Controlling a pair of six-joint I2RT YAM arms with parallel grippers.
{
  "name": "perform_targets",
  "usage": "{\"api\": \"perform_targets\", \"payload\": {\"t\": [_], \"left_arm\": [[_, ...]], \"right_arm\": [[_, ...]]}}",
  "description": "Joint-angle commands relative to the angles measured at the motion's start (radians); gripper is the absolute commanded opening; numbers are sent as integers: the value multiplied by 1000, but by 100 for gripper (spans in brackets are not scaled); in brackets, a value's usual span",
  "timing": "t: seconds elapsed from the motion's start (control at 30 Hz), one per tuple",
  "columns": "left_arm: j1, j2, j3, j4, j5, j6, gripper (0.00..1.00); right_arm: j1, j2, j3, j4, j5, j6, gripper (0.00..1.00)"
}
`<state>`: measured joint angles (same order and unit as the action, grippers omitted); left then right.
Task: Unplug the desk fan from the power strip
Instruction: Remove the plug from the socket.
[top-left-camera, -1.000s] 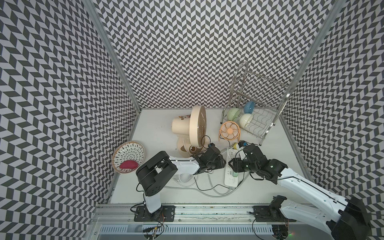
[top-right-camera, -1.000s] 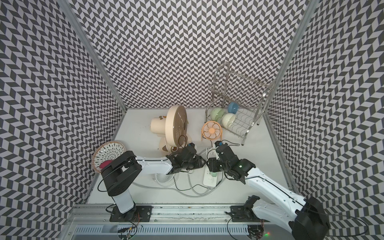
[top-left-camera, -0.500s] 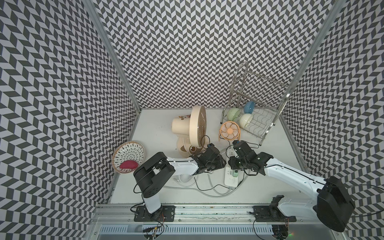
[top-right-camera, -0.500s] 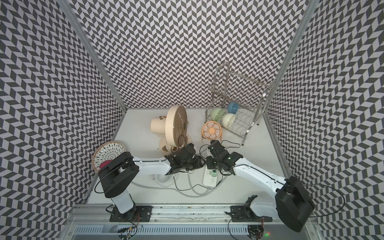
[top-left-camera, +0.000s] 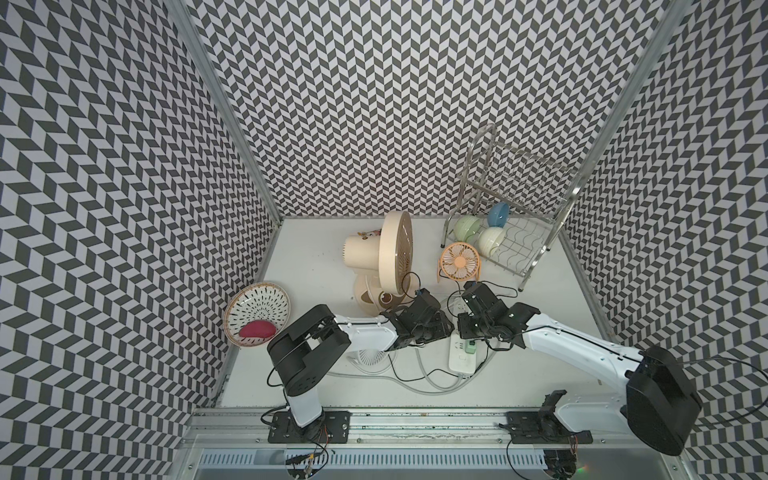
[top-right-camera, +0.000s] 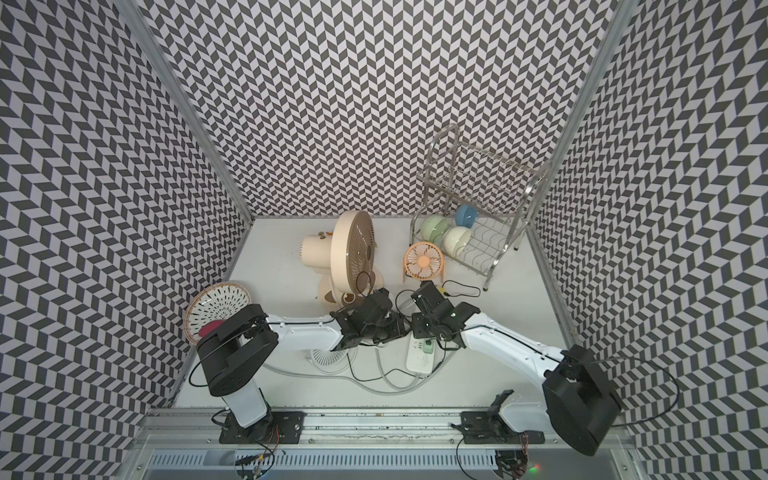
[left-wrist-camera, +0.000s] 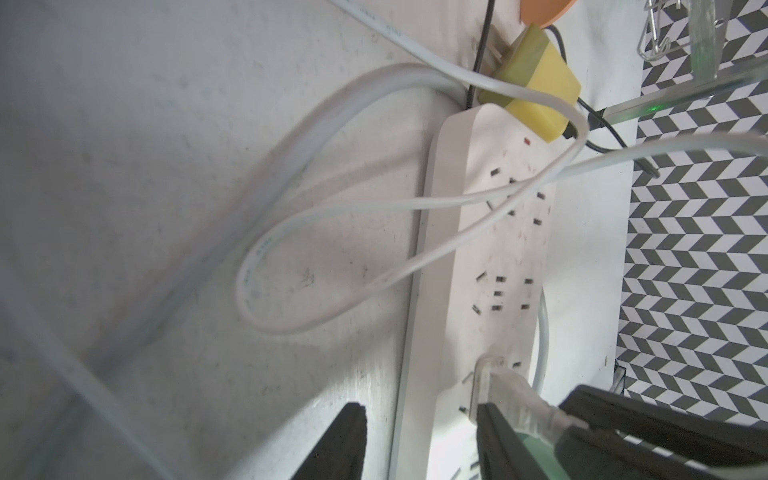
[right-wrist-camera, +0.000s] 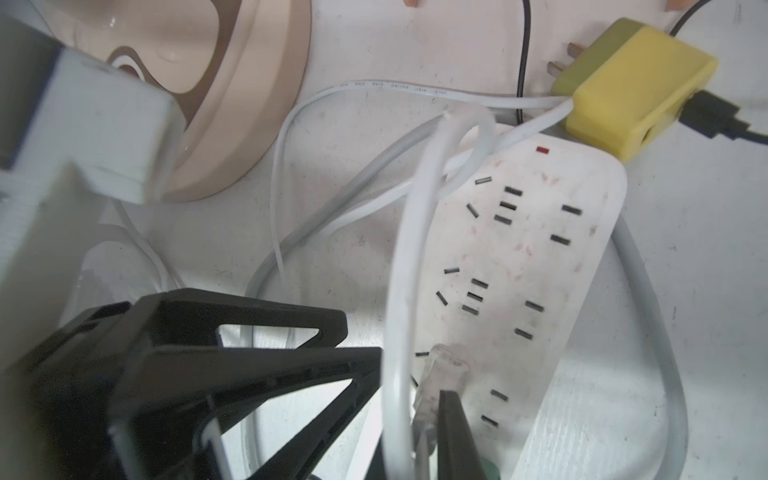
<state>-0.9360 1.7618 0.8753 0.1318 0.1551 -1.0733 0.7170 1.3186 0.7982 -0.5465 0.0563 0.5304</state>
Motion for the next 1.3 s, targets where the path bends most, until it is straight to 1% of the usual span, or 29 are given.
{"api": "perform_targets", "payload": {"t": [0.0, 0.1, 0.3, 0.5, 0.67, 0.8, 0.87, 1.0, 1.17, 1.27], "left_arm": [[-5, 10, 10, 2, 19, -8, 50], [-2, 15, 10, 5, 19, -9, 50], [12, 51, 8, 6, 37, -17, 49], [13, 70, 17, -25, 34, -32, 45], [17, 99, 26, -39, 52, -46, 41], [17, 59, 2, -30, 31, -50, 41], [17, 25, -21, -16, 20, -54, 43], [17, -2, -41, -8, 16, -59, 51], [15, 40, -39, 6, 68, -74, 49], [15, 65, -23, -11, 80, -75, 46]], "right_arm": [[9, 21, 26, 41, 8, 5, 7], [9, 40, 43, 81, -7, -8, 4], [9, 70, 73, 145, -32, -39, 2], [9, 43, 69, 141, -7, -48, 1], [9, 31, 84, 148, -8, -33, 1], [7, 36, 87, 144, 36, -35, 2], [7, 44, 88, 137, 47, -41, 1], [7, 56, 80, 135, 46, -44, 1], [7, 59, 80, 137, 44, -47, 1], [9, 63, 90, 151, -7, -43, 0]]}}
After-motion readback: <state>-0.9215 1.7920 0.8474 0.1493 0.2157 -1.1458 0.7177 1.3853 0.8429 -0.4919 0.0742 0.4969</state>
